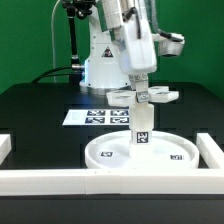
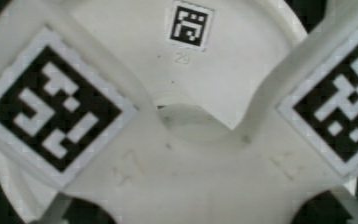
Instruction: Assemble round table
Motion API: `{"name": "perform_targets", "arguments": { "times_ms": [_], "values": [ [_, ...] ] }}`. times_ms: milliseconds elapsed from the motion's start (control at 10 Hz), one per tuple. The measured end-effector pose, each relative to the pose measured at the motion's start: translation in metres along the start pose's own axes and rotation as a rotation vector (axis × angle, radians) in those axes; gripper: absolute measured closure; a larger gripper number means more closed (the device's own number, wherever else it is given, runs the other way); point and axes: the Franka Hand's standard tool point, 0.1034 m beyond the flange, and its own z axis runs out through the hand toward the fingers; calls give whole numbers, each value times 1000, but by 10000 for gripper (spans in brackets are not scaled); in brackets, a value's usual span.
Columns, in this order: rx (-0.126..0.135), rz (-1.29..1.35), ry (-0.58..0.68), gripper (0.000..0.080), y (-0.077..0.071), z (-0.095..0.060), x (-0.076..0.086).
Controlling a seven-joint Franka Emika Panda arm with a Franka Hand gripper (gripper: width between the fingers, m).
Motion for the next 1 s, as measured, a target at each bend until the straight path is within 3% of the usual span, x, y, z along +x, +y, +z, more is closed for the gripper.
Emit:
{"name": "perform_targets", "arguments": {
  "times_ms": [200, 500, 600, 700, 800, 1000],
  "values": [
    [23, 215, -15, 346, 0, 0, 0],
    [23, 325, -21, 346, -1, 0, -1],
    [19, 309, -22, 266, 0, -1, -1],
    [-3, 275, -40, 174, -1, -5, -6],
    [-12, 261, -61, 174, -4, -13, -11],
    [2, 249, -89, 157, -11, -34, -20]
  ]
}}
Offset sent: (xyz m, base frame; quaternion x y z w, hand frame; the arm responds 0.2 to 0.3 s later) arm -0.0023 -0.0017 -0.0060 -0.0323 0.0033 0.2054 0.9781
